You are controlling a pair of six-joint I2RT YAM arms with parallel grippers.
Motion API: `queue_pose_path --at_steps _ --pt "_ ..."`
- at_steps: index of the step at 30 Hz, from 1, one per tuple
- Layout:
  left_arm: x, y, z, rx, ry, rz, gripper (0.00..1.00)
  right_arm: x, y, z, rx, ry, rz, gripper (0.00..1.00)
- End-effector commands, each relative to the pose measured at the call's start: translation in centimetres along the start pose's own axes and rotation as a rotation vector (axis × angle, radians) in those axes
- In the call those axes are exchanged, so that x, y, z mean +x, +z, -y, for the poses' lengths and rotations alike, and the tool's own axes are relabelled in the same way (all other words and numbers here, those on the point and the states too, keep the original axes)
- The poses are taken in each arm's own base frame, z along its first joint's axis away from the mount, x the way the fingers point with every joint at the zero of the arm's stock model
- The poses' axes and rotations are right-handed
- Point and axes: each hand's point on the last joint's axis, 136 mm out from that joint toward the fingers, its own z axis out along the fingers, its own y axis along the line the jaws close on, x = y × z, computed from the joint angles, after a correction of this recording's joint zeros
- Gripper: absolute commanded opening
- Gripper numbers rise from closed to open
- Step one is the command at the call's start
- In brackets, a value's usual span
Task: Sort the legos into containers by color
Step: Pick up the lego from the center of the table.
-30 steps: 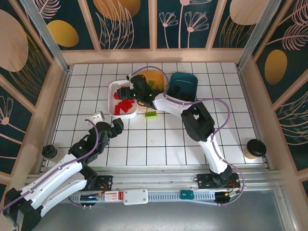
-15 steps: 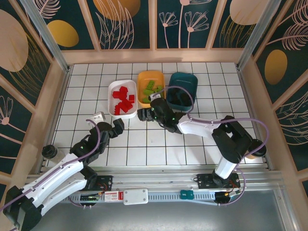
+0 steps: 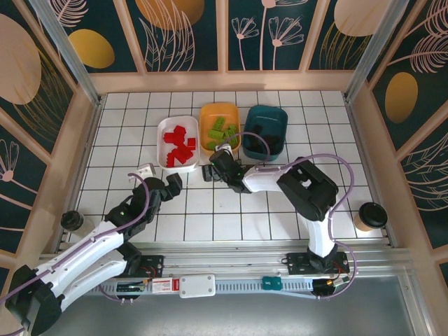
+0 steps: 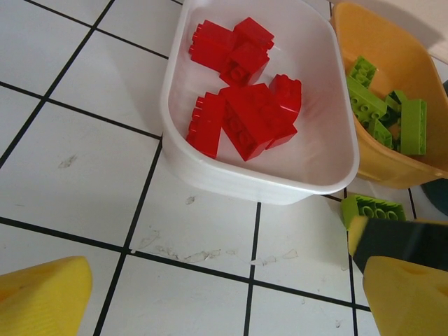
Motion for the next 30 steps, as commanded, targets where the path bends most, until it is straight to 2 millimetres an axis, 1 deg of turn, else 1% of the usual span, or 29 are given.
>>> queue_pose_path --at_steps 1,5,7,9,12,14,17,20,22,24,26,28,29,30 --pt "0.2 0.0 0.0 0.008 0.007 0.005 0.99 -0.9 1.0 0.9 0.067 0.007 0.022 0.98" --pt "0.3 0.1 -0.1 0.005 0.009 0.003 0.99 -0.3 1.9 1.2 0.079 0.000 -0.003 0.92" --pt "0.3 0.2 -0.1 0.003 0.011 0.002 0.99 0.1 2.0 0.9 0.065 -0.002 -0.012 0.87" --pt "0.4 0.2 -0.1 0.000 0.012 -0.001 0.99 0.3 1.6 0.6 0.038 -0.002 -0.017 0.80" --pt "0.4 0.3 0.0 0.001 0.016 -0.001 0.99 0.4 0.2 -0.1 -0.029 0.004 -0.002 0.69" --pt "0.3 0.4 0.1 0.002 0.019 -0.002 0.99 0.2 -1.3 -0.4 -0.079 0.018 0.013 0.61" --pt "0.2 0.5 0.3 0.002 0.023 -0.003 0.99 -0.4 -4.0 -1.1 -0.166 0.046 0.043 0.53" --pt "0.0 0.5 0.4 -0.001 0.026 -0.003 0.99 -2.1 -7.2 -1.9 -0.236 0.059 0.094 0.48" --pt "-0.2 0.5 0.6 -0.001 0.025 0.001 0.99 -3.5 -8.9 -2.1 -0.264 0.064 0.129 0.48" --pt "-0.3 0.5 0.8 0.002 0.027 0.003 0.99 -5.3 -9.8 -2.2 -0.276 0.065 0.164 0.48" --pt "-0.5 0.5 0.9 0.003 0.024 0.006 0.99 -7.3 -9.9 -2.0 -0.277 0.069 0.193 0.49" --pt "-0.5 0.6 1.0 0.006 0.022 0.005 0.99 -9.2 -8.8 -1.3 -0.247 0.068 0.217 0.49" --pt "-0.6 0.6 1.1 0.008 0.020 0.004 0.99 -10.2 -8.1 -1.0 -0.237 0.068 0.222 0.49" --pt "-0.5 0.6 1.1 0.010 0.019 0.001 0.99 -10.7 -7.1 -0.6 -0.224 0.069 0.216 0.49"
